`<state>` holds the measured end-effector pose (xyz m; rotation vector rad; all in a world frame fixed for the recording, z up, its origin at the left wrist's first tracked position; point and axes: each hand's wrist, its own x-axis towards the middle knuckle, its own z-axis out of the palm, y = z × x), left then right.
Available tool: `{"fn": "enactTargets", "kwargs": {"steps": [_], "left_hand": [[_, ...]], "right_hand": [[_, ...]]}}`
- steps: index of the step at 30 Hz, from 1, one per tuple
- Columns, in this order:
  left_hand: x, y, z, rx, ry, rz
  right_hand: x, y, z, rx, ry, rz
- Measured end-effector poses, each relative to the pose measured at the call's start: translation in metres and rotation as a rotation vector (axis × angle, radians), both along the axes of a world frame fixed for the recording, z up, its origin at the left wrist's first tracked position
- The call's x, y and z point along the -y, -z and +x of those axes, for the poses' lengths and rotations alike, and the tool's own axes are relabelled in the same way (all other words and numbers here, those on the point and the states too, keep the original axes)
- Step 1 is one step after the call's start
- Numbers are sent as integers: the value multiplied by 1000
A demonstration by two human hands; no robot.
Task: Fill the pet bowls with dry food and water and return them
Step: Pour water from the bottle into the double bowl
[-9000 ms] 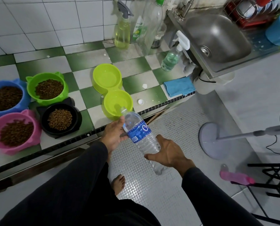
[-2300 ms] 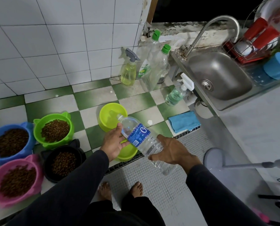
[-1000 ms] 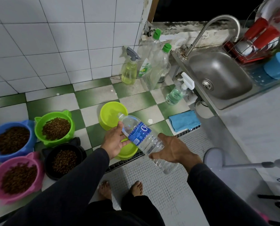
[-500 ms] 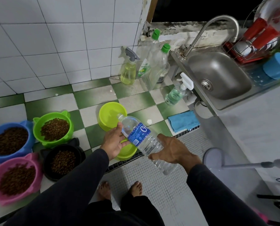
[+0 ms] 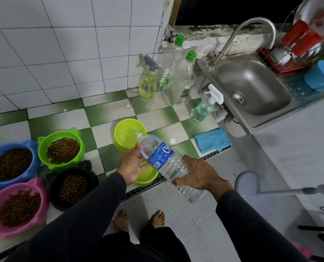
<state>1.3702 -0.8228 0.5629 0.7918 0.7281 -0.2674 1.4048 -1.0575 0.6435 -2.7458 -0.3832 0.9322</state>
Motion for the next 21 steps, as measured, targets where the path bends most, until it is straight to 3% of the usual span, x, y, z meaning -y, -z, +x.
{"fn": "enactTargets", "kwargs": {"steps": [21], "left_hand": [[-11, -53, 28, 193, 21, 187]], "right_hand": [[-3, 20, 8, 57, 183, 268]]}}
